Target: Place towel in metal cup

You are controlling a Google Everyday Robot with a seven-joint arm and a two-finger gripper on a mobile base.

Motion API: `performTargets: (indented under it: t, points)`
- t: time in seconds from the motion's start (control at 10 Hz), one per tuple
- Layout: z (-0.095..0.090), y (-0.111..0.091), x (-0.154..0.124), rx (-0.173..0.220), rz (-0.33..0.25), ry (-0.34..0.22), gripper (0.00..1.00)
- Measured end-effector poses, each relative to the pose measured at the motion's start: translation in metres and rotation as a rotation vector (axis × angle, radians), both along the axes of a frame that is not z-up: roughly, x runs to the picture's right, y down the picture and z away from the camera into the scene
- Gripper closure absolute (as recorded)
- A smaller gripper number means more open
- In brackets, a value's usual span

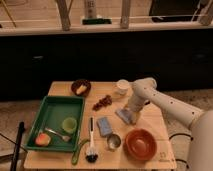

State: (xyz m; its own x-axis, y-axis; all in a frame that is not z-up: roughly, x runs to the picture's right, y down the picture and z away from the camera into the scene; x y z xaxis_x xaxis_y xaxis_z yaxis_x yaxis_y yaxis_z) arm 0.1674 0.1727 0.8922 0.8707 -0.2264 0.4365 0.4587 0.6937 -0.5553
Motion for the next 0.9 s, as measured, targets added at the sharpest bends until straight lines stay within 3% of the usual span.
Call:
performTargets:
  t: [0.2, 0.5, 0.9]
  points:
    - [-0.002, 0.001, 0.002, -0.006, -0.004, 0.003, 0.99]
    - [-0.009, -0.006, 0.003, 0.003, -0.014, -0.015, 1.0]
    - [-0.058, -0.057, -0.006, 0.054, -0.044, -0.101, 1.0]
